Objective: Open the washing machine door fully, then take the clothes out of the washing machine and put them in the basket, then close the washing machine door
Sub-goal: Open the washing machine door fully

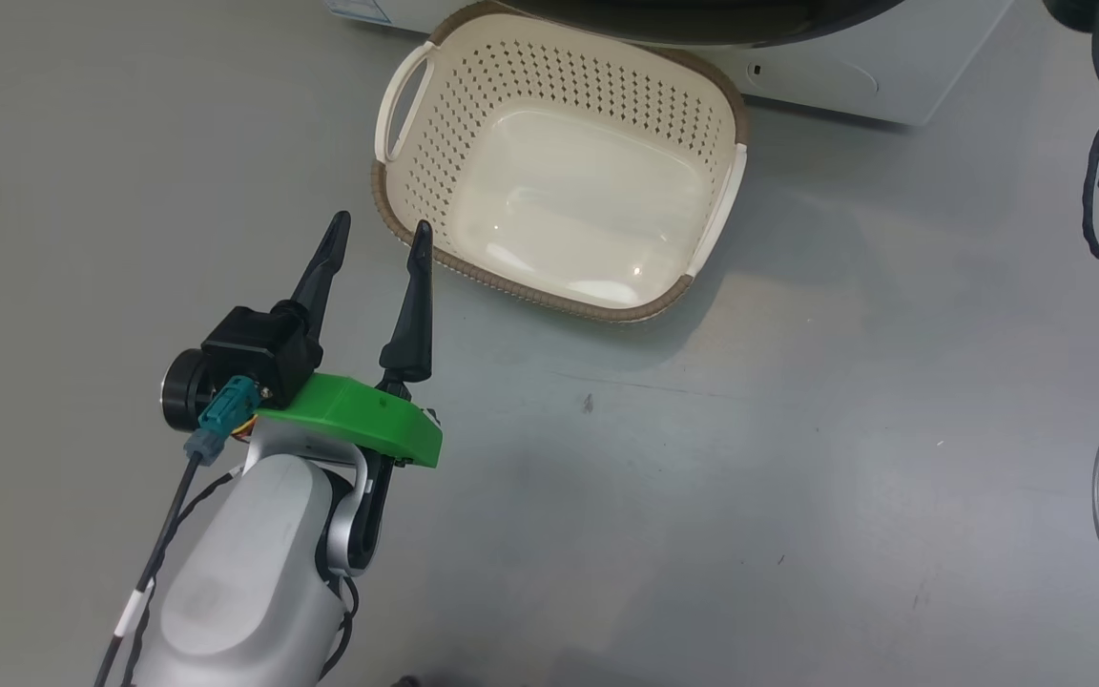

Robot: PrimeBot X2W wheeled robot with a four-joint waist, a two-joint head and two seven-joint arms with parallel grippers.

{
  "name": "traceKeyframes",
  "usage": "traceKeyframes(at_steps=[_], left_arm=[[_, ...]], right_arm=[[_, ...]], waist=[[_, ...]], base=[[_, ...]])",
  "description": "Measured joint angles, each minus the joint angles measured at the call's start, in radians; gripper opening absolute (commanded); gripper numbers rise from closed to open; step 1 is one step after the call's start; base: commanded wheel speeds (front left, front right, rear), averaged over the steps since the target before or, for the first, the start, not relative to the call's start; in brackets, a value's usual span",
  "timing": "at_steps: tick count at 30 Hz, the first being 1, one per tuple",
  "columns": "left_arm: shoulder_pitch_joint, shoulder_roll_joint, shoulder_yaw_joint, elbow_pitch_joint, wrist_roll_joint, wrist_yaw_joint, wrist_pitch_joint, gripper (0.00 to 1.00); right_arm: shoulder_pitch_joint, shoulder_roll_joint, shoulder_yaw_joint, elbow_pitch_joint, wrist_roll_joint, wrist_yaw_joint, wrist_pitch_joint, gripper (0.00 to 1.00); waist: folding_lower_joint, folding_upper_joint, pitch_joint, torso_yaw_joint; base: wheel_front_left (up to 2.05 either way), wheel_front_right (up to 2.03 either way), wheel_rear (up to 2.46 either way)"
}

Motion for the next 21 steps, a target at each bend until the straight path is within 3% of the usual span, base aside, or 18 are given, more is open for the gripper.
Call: traceKeyframes(at_steps=[12, 21], left_arm=[[0.002, 0.0, -0.002, 0.013, 0.002, 0.003, 0.0, 1.0], [0.017, 0.0, -0.003, 0.029, 0.01, 0.003, 0.0, 1.0]], right_arm=[[0.066, 0.013, 0.007, 0.059, 0.049, 0.03, 0.069, 0.0], [0.118, 0.021, 0.013, 0.094, 0.08, 0.031, 0.113, 0.0]], waist=[[0.0, 0.0, -0.057, -0.027], [0.0, 0.0, -0.104, -0.038]], base=[[0.0, 0.0, 0.0], [0.0, 0.0, 0.0]])
